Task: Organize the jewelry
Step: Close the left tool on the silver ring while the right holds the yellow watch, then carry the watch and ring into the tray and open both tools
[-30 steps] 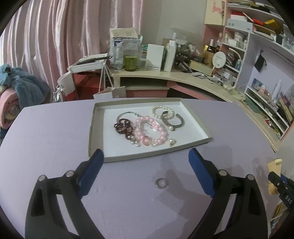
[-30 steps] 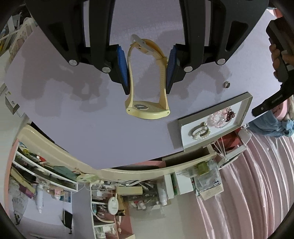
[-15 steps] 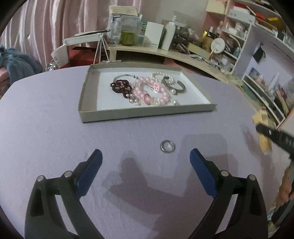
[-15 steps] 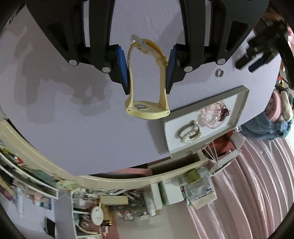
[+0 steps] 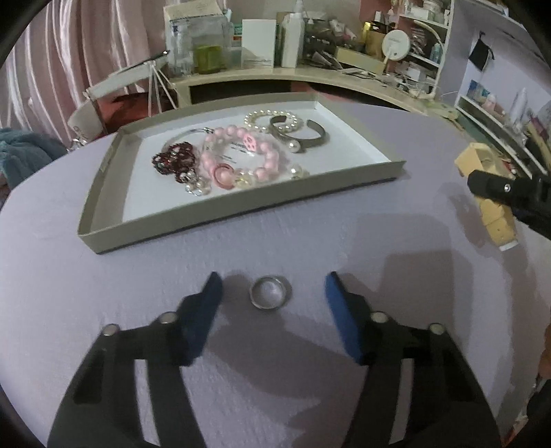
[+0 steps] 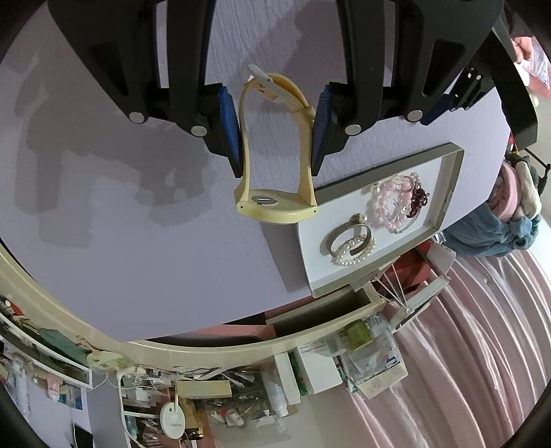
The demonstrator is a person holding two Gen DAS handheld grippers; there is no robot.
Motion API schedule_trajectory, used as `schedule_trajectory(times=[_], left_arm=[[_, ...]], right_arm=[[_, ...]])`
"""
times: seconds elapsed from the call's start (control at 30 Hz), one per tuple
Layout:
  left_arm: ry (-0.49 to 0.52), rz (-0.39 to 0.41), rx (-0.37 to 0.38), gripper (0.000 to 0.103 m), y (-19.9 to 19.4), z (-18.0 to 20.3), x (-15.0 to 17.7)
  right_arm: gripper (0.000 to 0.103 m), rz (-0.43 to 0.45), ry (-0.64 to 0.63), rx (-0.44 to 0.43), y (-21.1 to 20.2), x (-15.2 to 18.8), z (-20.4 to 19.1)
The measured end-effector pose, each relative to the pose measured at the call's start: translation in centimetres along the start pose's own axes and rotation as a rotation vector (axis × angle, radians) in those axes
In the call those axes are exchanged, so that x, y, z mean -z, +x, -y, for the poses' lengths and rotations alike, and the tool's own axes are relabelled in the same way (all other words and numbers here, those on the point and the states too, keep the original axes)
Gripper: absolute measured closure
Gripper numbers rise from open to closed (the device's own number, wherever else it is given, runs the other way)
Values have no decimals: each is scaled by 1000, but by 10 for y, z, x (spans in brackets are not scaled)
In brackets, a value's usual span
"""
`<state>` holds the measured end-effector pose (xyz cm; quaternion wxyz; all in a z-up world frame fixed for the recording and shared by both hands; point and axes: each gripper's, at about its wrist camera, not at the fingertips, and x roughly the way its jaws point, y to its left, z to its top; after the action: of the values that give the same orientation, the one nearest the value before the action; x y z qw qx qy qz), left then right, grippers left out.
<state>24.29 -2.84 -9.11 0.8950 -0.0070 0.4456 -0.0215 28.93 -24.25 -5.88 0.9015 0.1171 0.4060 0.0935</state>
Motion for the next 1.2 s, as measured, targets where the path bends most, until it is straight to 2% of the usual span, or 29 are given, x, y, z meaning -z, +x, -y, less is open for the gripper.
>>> schedule_trajectory(times=[0.13, 0.3, 0.4, 0.53, 0.67, 0.83, 0.93, 1.2], left_arm=[[-18, 13, -25, 81, -2, -4, 0], [-31, 10, -3, 82, -6, -7, 1], [-77, 11, 5, 82, -12, -18, -4], [-149, 87, 4, 82, -41, -41, -26], [-186, 181, -7, 82, -71, -65, -63], [-190, 251, -32, 82, -87, -78, -97], [-192, 266, -42, 82, -87, -82, -110], [-198, 255, -52, 82, -70, -85, -128]], right_arm=[[64, 7, -7, -24, 3, -7, -3], [64, 22, -40, -59, 3, -17, -14], [64, 42, -72, -79, 0, -27, -21], [64, 77, -113, -120, -3, -45, -37], [64, 94, -157, -163, 4, -62, -56], [64, 84, -215, -192, 20, -71, -79], [64, 65, -243, -201, 36, -75, -90], [64, -12, -312, -194, 81, -66, -109]])
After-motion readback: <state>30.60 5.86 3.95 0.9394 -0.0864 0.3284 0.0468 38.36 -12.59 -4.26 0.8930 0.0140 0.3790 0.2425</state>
